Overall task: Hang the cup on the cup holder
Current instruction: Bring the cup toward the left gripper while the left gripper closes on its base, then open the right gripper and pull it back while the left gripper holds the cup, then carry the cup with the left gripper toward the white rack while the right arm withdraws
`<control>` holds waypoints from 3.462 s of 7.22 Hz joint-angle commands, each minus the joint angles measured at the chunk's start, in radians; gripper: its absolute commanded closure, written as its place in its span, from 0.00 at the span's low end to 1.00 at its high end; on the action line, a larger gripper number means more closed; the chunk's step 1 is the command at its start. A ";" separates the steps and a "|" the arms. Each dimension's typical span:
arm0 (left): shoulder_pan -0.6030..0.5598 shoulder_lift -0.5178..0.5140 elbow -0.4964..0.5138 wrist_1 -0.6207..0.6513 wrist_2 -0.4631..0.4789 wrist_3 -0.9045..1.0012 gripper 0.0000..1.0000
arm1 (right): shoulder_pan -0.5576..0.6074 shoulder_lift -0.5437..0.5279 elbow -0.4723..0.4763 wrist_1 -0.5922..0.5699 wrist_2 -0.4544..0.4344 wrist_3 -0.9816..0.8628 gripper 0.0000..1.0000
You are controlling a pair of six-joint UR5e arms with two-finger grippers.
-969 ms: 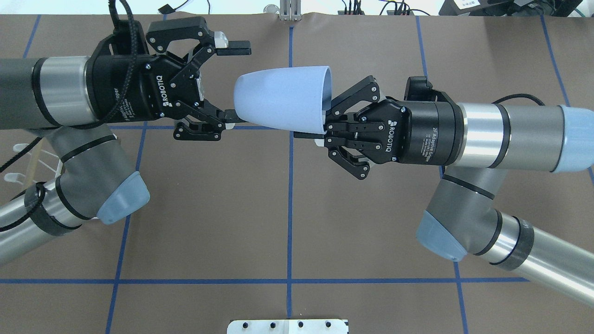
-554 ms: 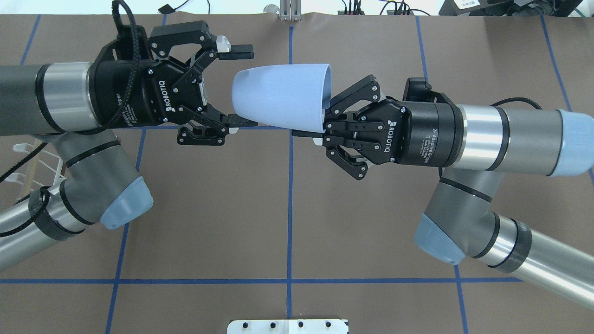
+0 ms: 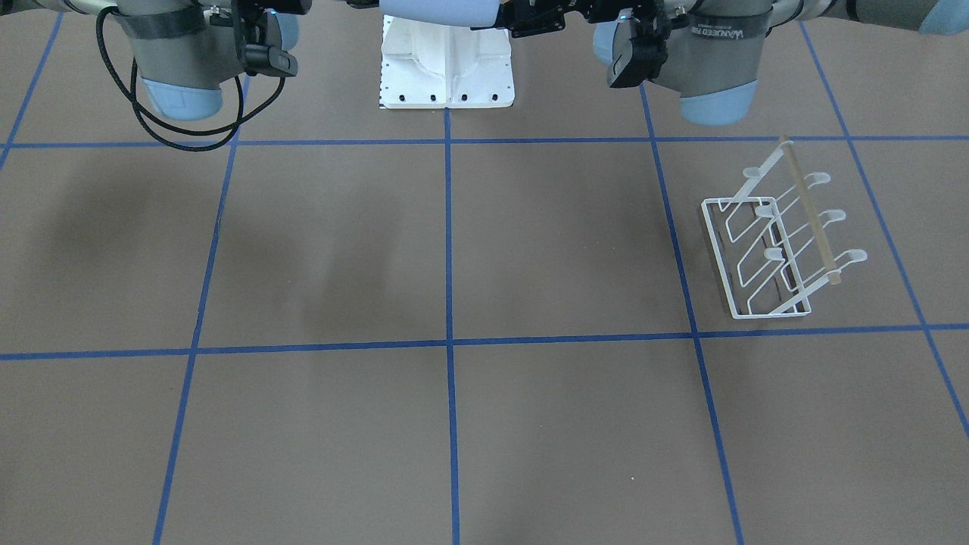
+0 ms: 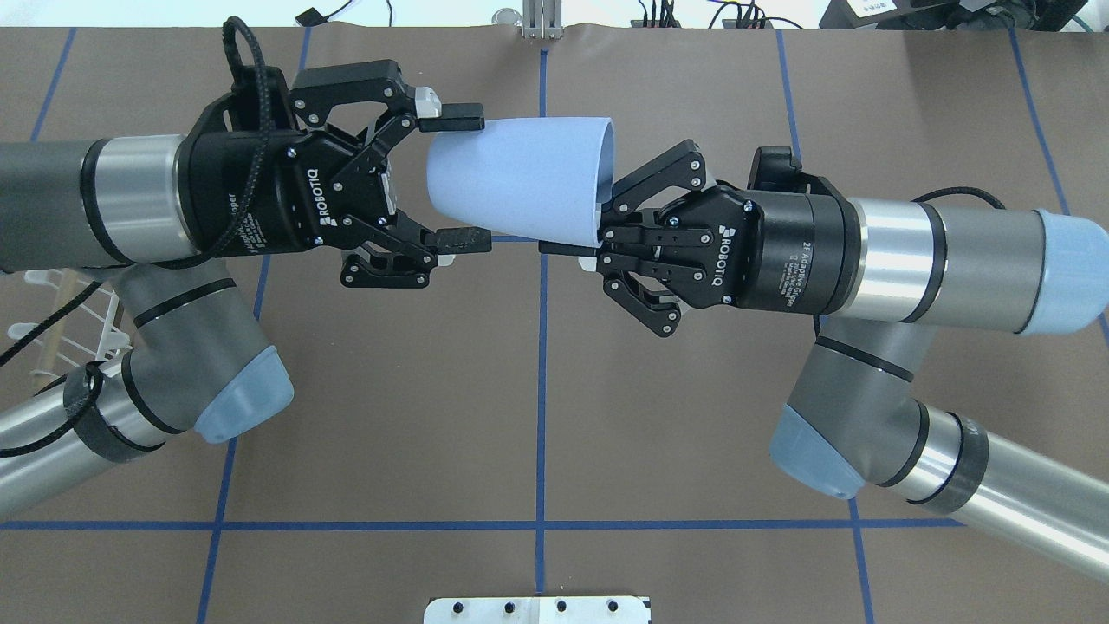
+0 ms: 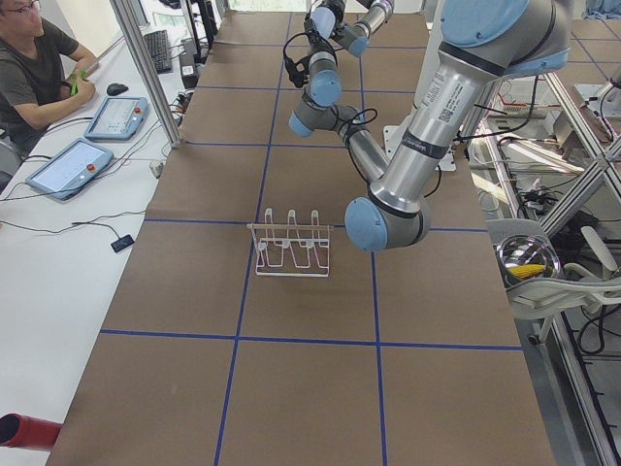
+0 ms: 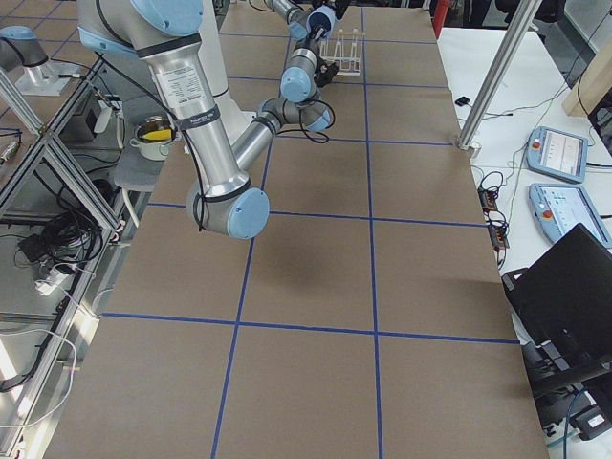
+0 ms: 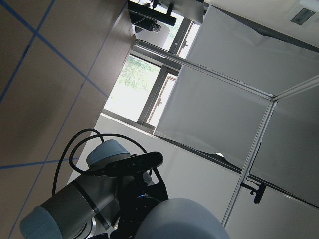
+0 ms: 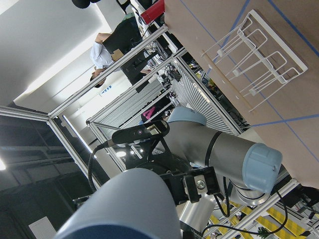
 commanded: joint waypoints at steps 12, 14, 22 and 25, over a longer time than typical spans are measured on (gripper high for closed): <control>-0.093 0.066 -0.010 0.029 0.015 0.011 1.00 | 0.213 -0.193 -0.021 0.138 0.049 -0.195 0.00; -0.159 0.135 -0.031 0.177 0.002 0.203 1.00 | 0.343 -0.198 -0.180 0.132 0.321 -0.511 0.00; -0.548 0.250 -0.071 1.049 -0.259 1.333 1.00 | 0.568 -0.474 -0.331 -0.320 0.328 -1.652 0.00; -0.545 0.253 -0.106 1.312 -0.256 1.631 1.00 | 0.638 -0.466 -0.304 -0.606 0.376 -1.915 0.00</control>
